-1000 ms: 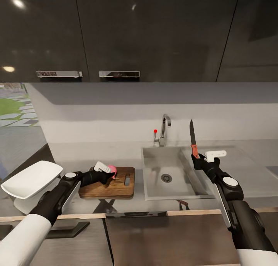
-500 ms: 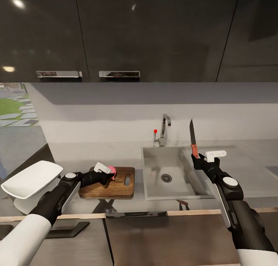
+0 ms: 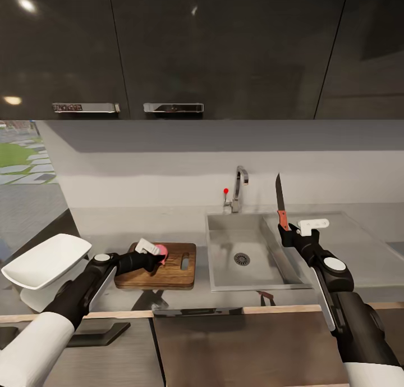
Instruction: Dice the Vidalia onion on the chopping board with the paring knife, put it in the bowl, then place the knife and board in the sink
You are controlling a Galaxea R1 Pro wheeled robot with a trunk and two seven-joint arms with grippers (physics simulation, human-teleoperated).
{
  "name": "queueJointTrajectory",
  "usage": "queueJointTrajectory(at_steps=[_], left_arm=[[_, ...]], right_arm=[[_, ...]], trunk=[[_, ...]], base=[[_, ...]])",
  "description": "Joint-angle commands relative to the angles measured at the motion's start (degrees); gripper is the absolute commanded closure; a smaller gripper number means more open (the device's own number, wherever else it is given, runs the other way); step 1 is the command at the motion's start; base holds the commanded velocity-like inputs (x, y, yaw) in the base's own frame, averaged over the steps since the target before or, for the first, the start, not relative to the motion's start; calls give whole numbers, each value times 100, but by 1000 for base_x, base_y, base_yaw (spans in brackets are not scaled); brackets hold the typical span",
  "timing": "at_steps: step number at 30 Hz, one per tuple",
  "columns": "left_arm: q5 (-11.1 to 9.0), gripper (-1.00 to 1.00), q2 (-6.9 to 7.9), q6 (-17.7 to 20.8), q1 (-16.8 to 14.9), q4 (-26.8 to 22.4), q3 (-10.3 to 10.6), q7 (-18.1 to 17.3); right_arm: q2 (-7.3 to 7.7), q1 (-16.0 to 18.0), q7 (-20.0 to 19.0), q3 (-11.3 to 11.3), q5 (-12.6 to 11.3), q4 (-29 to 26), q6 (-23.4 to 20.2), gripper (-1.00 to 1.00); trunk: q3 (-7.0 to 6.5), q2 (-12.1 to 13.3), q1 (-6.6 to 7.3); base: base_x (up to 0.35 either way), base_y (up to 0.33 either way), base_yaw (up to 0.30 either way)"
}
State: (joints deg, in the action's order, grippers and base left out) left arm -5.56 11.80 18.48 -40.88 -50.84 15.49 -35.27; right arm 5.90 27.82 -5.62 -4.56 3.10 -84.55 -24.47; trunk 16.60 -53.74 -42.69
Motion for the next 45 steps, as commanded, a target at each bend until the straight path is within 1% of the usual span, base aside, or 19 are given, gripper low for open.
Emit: queueJointTrajectory(at_steps=[1,11,24,32,45], left_arm=[[-59,100,6,51,-6,-5,16,6],[-59,100,38,51,-7,-13,16,3],[-58,100,42,51,-7,-19,16,3],[-59,100,42,51,-5,-22,16,3],[-59,100,45,43,-6,2,16,13]], right_arm=[[-1,5,-45,-8,32,-8,-31,100],[-1,5,-45,-10,32,-8,-31,100],[-1,5,-45,-10,32,-8,-31,100],[-1,5,-45,-10,32,-8,-31,100],[-1,5,-45,-6,32,-8,-31,100]], trunk=[[8,-6,-1],[8,-6,-1],[8,-6,-1],[8,-6,-1],[8,-6,-1]], base=[[0,0,0],[0,25,0],[0,4,0],[-126,0,0],[-6,0,0]])
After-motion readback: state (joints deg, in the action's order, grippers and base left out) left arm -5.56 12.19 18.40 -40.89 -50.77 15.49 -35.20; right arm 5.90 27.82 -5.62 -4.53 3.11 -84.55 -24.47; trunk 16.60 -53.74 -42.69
